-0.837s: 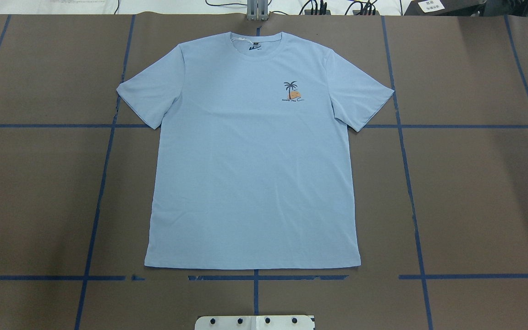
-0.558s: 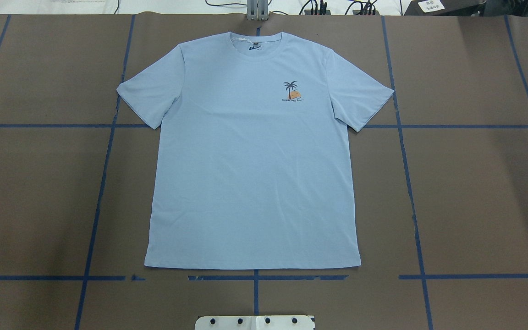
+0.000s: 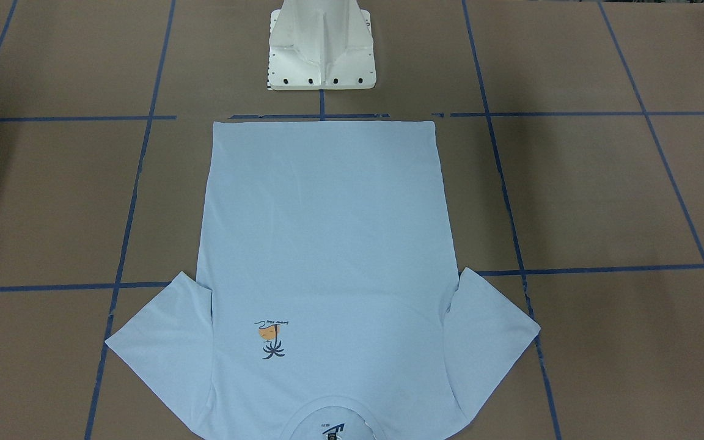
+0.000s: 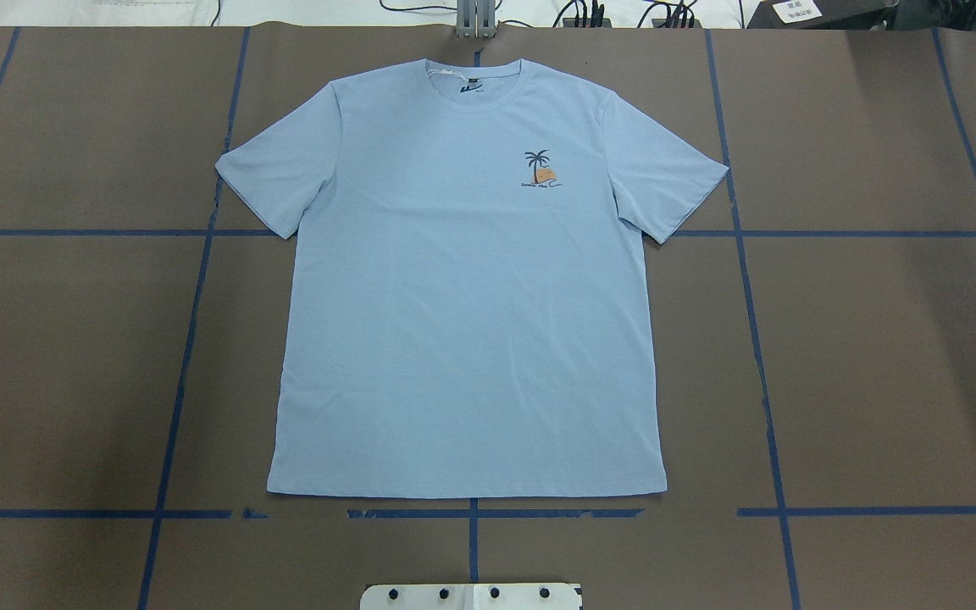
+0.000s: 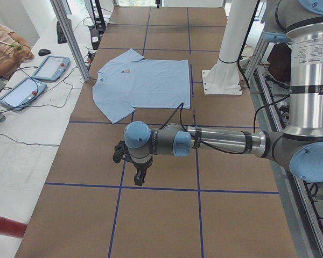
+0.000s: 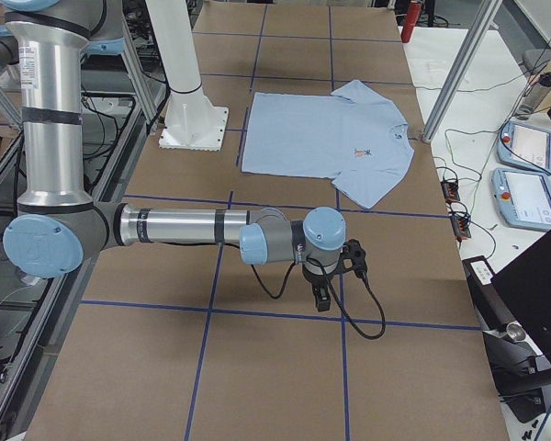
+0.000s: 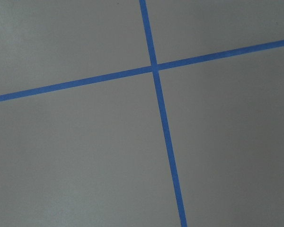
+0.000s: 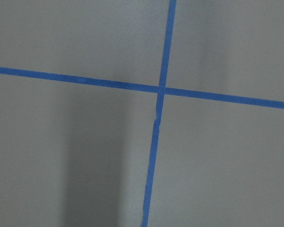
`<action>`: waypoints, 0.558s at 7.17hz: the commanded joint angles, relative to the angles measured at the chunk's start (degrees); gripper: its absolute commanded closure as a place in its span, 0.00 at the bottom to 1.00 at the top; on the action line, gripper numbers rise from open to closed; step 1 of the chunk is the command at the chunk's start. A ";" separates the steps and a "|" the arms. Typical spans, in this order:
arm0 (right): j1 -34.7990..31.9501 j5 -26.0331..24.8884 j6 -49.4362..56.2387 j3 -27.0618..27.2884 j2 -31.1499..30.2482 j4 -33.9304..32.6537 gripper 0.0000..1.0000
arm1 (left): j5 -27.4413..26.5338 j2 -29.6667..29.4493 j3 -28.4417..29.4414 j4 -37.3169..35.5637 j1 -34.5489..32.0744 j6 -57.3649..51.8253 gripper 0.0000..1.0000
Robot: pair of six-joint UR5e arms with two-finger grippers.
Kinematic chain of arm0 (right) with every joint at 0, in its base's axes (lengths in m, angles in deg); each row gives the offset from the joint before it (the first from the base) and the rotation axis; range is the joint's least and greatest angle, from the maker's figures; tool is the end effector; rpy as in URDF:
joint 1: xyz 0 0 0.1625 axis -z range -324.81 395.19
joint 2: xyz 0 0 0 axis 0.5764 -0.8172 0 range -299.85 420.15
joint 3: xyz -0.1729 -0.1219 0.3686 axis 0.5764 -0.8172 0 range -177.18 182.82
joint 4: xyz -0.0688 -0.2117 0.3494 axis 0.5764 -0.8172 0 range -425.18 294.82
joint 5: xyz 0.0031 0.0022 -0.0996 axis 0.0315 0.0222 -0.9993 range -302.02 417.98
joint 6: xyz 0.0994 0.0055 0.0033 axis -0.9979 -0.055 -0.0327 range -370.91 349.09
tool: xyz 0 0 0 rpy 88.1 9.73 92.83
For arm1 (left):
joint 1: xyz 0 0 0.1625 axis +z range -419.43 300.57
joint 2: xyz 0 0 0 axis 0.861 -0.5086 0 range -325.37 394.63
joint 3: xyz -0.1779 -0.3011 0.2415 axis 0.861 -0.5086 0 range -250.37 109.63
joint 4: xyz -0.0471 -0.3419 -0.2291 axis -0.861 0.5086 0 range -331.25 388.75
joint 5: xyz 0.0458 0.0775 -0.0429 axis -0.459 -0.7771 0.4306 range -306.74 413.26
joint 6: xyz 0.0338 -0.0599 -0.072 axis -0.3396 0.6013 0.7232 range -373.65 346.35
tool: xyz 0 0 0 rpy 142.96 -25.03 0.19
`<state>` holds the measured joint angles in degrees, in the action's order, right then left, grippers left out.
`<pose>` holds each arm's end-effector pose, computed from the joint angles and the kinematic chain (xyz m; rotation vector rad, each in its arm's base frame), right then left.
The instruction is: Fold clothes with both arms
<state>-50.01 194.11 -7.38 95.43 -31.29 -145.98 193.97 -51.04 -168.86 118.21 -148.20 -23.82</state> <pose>0.0202 -0.4954 0.6294 0.1625 -0.8062 -0.2098 -0.0463 -0.4636 0.6145 0.1280 0.8794 0.2136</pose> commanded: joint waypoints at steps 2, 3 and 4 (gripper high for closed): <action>8.79 0.10 -14.87 -4.44 8.87 9.77 0.00 | 4.83 -0.02 1.36 6.68 0.35 0.24 0.00; 13.79 0.10 -27.48 -6.55 15.79 10.05 0.00 | 5.27 0.07 1.19 7.66 0.35 0.24 0.00; 17.84 -0.59 -37.35 -8.40 21.78 10.14 0.01 | 5.18 -0.02 0.93 7.67 0.35 0.24 0.00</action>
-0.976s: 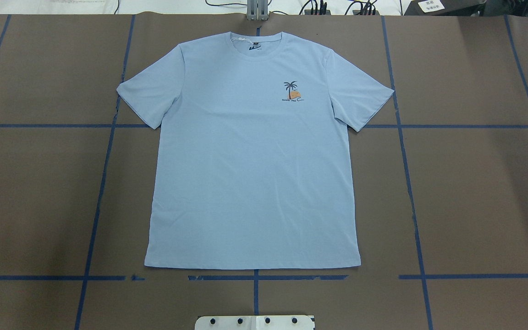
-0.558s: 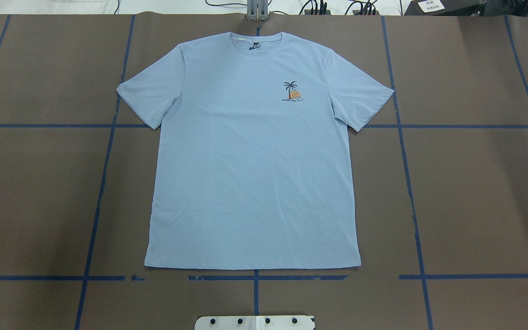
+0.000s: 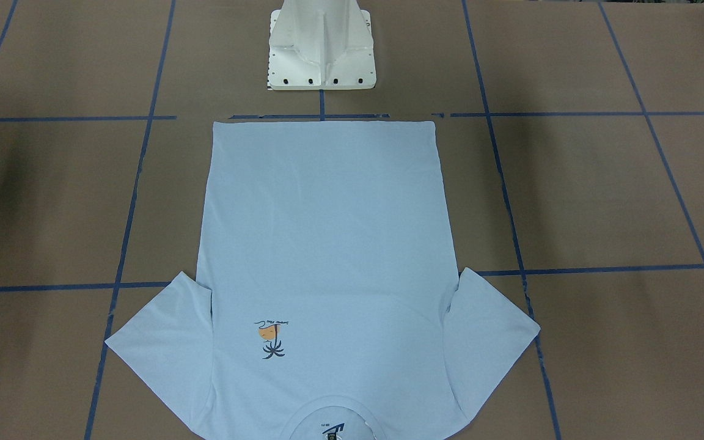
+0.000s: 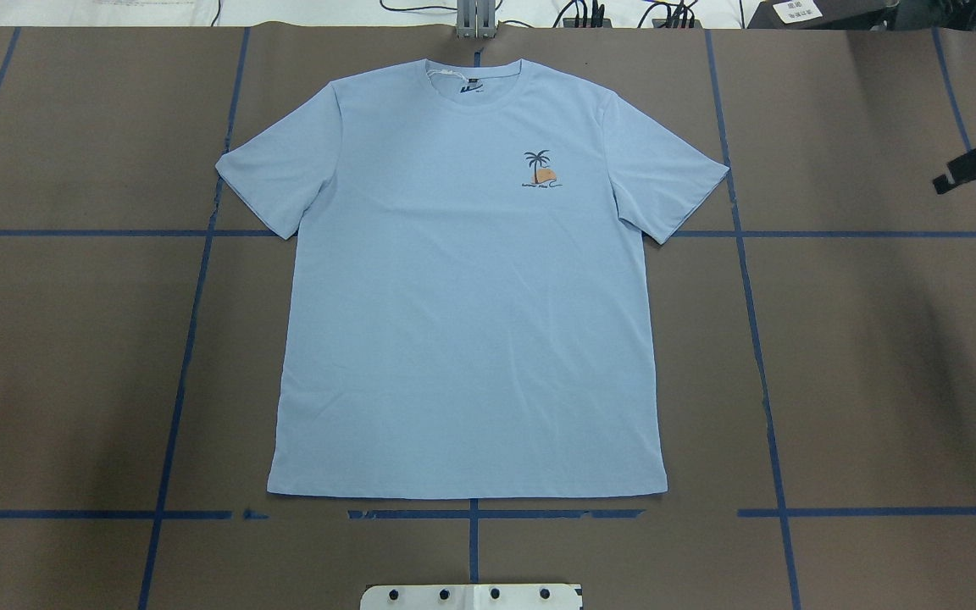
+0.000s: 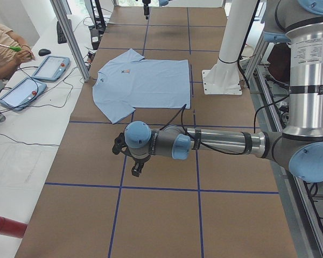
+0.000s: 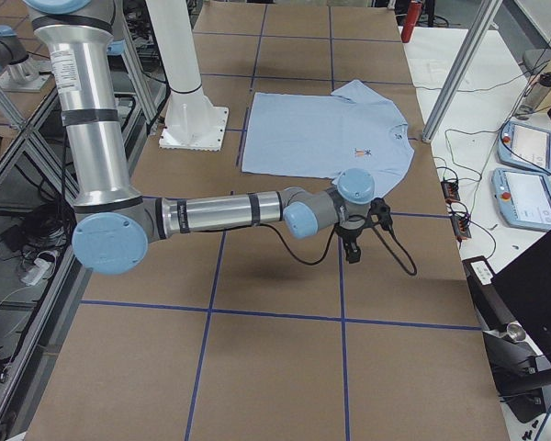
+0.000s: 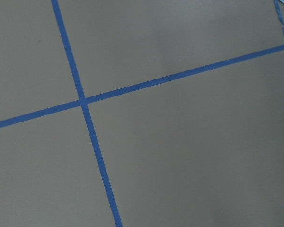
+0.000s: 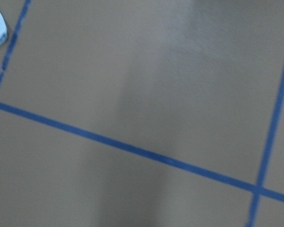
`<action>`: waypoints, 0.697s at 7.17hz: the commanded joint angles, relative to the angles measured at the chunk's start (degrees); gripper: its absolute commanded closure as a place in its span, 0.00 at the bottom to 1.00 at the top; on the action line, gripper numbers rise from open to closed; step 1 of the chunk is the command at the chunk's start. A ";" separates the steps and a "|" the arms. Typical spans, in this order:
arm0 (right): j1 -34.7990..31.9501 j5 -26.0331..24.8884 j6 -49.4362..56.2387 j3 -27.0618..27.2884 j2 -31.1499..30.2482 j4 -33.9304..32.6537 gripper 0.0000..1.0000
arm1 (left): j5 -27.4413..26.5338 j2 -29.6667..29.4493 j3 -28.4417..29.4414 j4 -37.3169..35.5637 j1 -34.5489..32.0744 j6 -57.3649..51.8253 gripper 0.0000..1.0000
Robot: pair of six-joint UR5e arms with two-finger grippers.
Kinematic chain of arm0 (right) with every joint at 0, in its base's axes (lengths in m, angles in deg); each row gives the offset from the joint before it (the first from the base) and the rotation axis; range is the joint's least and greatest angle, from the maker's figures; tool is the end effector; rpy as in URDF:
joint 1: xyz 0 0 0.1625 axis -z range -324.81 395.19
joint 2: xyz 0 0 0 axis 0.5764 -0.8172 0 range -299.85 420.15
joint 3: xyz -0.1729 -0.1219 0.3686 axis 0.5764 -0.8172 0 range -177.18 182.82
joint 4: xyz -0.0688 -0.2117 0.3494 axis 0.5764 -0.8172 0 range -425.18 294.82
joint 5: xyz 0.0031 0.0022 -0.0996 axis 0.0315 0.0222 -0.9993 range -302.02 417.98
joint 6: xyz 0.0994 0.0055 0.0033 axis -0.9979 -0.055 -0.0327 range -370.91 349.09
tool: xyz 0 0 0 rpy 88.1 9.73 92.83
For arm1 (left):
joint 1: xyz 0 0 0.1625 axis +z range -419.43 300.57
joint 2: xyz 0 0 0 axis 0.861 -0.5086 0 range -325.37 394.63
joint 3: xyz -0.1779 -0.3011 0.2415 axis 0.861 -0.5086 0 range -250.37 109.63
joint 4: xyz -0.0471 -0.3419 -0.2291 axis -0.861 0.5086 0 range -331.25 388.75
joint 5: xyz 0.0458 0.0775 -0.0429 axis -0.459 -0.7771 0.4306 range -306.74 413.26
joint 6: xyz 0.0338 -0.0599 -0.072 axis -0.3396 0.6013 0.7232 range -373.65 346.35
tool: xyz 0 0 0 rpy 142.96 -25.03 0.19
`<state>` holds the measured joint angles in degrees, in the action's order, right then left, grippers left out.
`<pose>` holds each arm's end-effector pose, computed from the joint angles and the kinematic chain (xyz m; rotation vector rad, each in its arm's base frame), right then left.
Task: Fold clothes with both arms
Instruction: 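Move the right gripper to the sleeve tip nearest it and grasp it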
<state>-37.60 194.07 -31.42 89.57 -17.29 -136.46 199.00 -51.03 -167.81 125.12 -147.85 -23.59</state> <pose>-0.1187 -0.5913 0.5281 0.1826 -0.8945 -0.1430 -0.0381 -0.4682 0.6040 0.2230 0.9599 0.2649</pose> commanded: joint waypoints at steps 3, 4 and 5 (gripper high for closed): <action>8.11 -3.37 -21.10 -10.70 17.13 3.66 0.02 | 0.25 -0.21 0.15 1.80 0.01 -0.08 0.00; 9.07 -5.64 -29.15 -14.12 17.06 13.79 0.02 | 0.25 -0.03 0.49 3.20 0.01 -0.08 0.00; 10.38 -7.57 -33.58 -17.37 16.63 22.15 0.02 | 0.25 -0.03 0.50 3.39 0.01 -0.08 0.00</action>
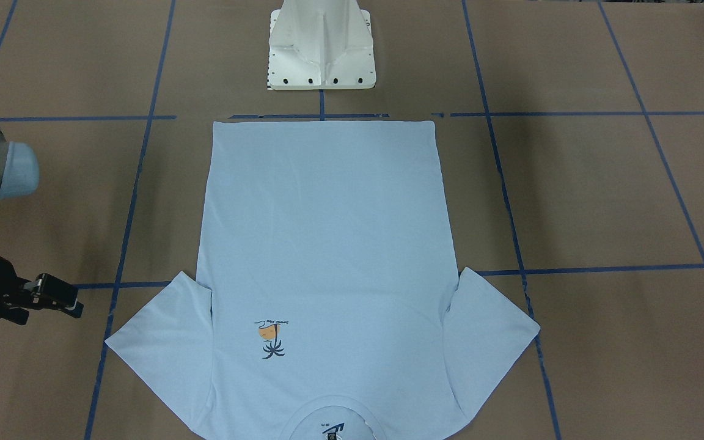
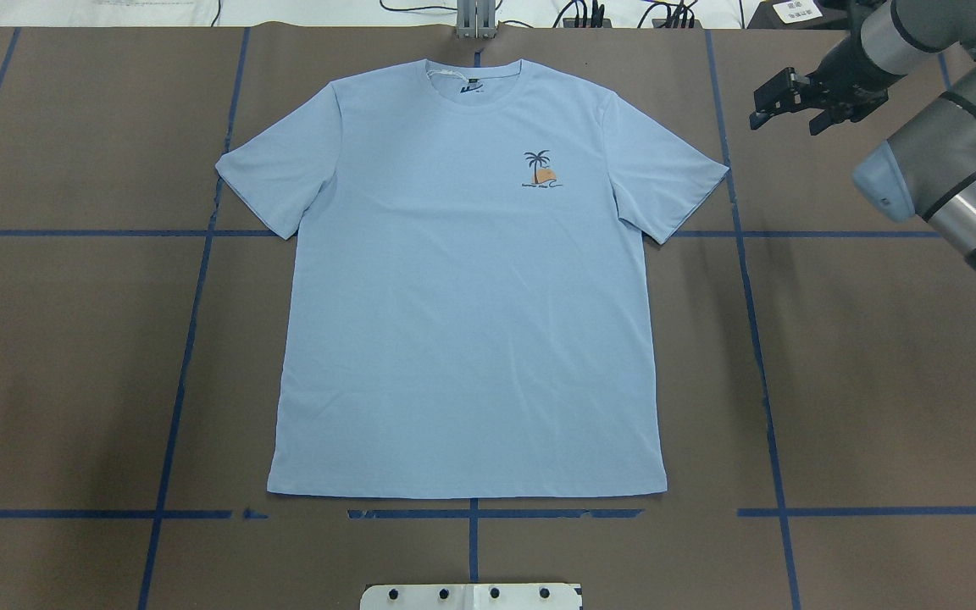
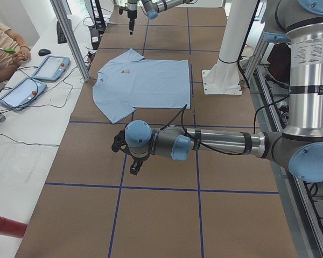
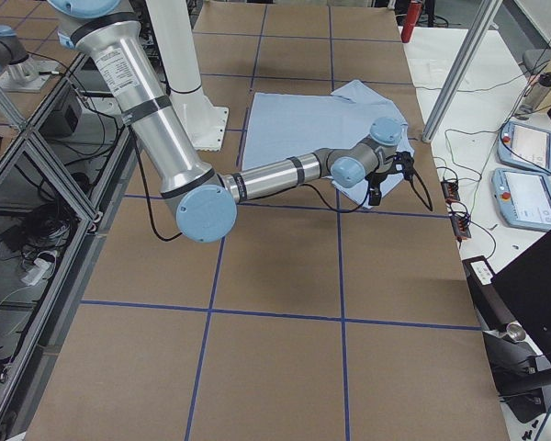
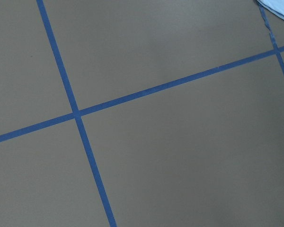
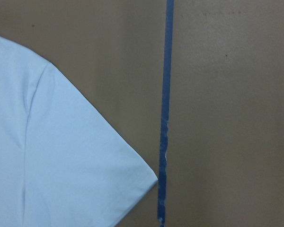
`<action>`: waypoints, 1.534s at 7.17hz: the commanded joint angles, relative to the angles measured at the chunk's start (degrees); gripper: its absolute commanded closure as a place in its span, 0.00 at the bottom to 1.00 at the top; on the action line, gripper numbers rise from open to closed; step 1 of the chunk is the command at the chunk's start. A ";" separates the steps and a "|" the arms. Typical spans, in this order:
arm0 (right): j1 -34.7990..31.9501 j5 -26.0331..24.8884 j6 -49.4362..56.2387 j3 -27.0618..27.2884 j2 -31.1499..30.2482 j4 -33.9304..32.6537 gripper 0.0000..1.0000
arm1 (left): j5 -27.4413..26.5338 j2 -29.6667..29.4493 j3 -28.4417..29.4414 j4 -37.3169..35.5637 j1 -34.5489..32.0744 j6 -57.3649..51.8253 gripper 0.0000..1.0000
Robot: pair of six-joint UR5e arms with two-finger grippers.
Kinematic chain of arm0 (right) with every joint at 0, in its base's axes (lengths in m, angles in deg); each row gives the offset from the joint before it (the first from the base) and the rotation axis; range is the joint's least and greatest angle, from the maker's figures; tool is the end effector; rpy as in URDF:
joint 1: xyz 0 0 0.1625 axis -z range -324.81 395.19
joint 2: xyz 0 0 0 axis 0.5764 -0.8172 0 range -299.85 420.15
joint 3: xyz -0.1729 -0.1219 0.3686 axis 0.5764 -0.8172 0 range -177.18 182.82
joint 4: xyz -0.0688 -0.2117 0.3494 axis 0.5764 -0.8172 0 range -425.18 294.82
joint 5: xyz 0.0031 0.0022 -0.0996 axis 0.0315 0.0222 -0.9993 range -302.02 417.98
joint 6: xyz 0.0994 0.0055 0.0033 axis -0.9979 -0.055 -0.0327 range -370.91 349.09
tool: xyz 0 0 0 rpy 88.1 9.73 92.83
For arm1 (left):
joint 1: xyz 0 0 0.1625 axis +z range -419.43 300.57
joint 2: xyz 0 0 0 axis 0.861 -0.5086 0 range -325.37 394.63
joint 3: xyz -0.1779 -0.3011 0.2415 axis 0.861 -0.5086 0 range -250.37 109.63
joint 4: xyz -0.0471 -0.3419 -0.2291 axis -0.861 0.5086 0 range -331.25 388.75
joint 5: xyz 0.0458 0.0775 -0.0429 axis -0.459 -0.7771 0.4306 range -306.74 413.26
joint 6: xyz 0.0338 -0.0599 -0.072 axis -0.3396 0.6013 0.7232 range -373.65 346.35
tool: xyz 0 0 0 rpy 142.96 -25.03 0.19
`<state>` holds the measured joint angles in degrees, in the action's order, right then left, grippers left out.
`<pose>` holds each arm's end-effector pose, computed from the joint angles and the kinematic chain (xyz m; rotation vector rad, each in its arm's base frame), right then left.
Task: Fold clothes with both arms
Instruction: 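Move the right gripper to the sleeve tip nearest it and grasp it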
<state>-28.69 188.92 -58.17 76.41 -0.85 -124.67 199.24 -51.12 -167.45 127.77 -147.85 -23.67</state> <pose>-0.2528 -0.6702 0.4356 0.1700 -0.9721 0.0701 -0.0378 -0.4704 0.6011 0.2621 0.9602 0.2864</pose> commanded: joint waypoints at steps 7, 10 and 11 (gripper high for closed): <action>9.39 -13.68 -8.99 -9.60 0.70 12.38 0.34 | 0.01 0.85 -0.48 0.83 -0.09 -0.44 0.00; 9.48 -14.73 -8.90 -9.60 1.05 12.03 0.64 | 0.01 0.94 -0.48 0.83 -0.17 -0.53 0.00; 9.48 -15.00 -8.73 -9.60 1.14 12.03 0.69 | 0.01 1.02 -0.57 0.83 -0.17 -0.62 0.00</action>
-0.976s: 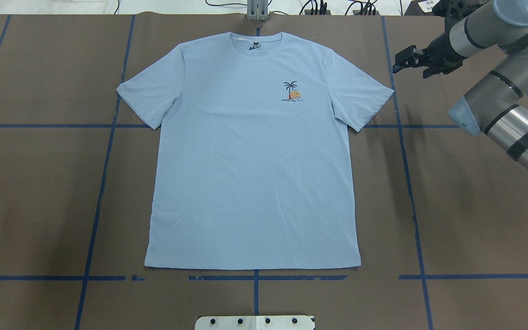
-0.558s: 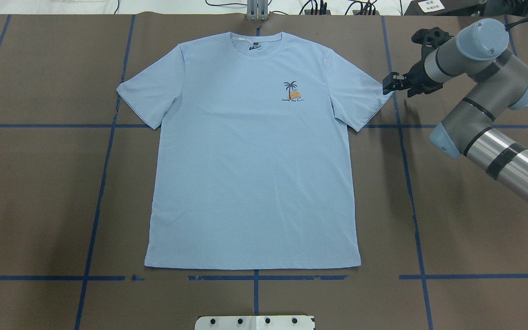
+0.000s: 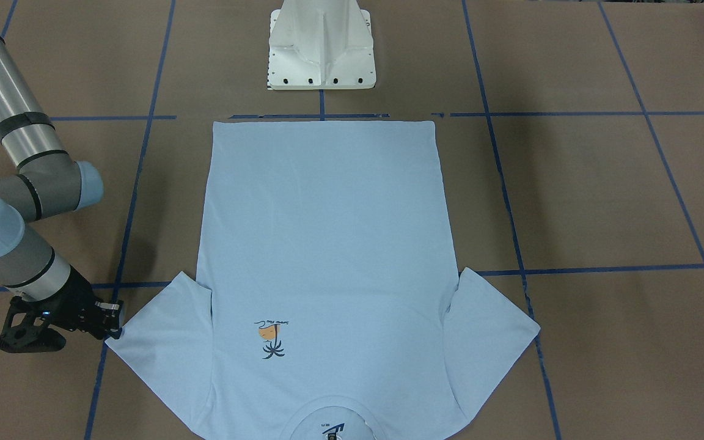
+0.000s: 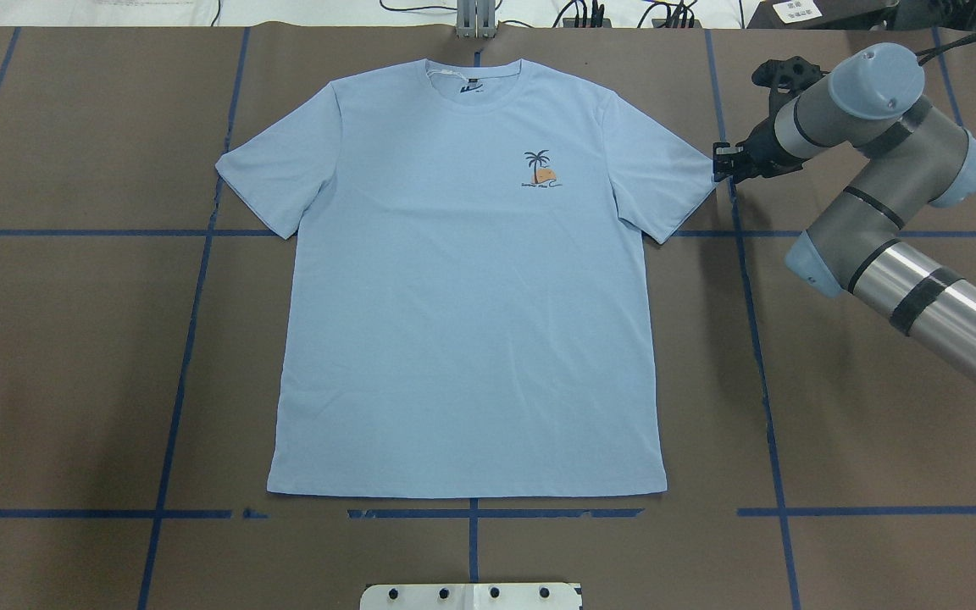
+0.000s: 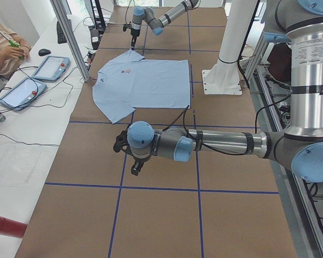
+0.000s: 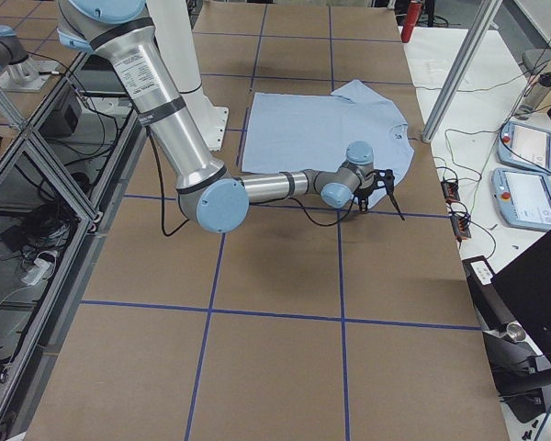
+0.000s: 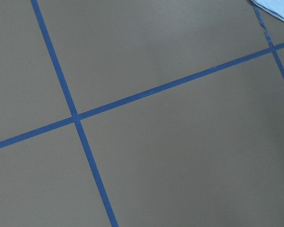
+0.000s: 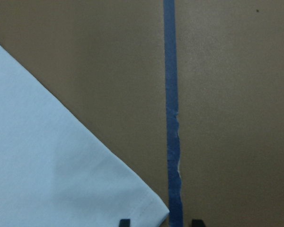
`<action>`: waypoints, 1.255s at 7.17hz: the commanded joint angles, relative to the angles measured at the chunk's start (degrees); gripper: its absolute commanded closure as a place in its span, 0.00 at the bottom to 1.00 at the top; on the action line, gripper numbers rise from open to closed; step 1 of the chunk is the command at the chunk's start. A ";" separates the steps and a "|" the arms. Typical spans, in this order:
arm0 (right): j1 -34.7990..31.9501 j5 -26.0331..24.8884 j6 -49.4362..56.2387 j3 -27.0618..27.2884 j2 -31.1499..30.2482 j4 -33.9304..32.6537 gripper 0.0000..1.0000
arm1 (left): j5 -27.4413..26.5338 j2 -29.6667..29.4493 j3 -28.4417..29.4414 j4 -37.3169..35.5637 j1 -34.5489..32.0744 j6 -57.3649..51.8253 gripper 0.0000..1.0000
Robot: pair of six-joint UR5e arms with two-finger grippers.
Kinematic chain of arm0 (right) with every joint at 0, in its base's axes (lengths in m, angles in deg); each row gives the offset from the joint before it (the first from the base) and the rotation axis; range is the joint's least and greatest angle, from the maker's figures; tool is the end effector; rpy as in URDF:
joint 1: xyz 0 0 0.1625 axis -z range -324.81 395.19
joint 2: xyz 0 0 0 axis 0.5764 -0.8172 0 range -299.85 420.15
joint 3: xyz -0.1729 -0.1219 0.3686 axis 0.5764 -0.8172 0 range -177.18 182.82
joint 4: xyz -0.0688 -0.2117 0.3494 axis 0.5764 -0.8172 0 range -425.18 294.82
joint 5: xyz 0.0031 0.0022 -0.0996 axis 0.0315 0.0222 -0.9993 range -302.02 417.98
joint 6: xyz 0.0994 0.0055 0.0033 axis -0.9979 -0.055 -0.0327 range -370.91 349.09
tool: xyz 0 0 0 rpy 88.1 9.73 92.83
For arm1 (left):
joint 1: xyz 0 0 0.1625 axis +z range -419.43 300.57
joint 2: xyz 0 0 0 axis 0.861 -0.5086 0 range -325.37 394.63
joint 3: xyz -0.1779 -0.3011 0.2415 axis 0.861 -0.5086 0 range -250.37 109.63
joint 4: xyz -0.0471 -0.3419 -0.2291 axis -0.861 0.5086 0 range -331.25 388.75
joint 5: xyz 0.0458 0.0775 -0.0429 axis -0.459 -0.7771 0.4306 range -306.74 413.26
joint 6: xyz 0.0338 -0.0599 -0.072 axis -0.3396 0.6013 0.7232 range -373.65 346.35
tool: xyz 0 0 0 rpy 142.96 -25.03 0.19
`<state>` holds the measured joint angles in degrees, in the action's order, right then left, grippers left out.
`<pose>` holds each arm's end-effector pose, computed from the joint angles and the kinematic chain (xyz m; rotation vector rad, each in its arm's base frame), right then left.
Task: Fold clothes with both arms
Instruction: 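Fold the grasped sleeve inward toward the shirt center with the right gripper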
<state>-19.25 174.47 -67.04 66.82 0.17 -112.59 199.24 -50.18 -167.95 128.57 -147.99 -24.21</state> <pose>-0.3563 -0.6514 0.4919 0.2431 -0.8765 0.1461 -0.0392 -0.4637 0.6028 0.2736 0.9581 0.2959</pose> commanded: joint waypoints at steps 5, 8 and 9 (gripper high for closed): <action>0.04 -1.26 0.16 0.42 0.39 0.21 1.00 | 0.00 0.08 0.28 0.11 -0.04 -0.17 0.00; 4.33 -1.87 -16.31 -0.88 12.82 -2.49 1.00 | 0.00 0.08 0.11 0.11 -0.04 -0.08 0.00; 5.48 -4.66 -16.89 -5.07 16.79 -3.64 1.00 | 0.00 0.08 0.19 0.11 -0.04 -0.17 0.00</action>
<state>-15.59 172.15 -80.33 65.38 11.72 -114.62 199.24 -50.10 -167.77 128.69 -148.03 -24.34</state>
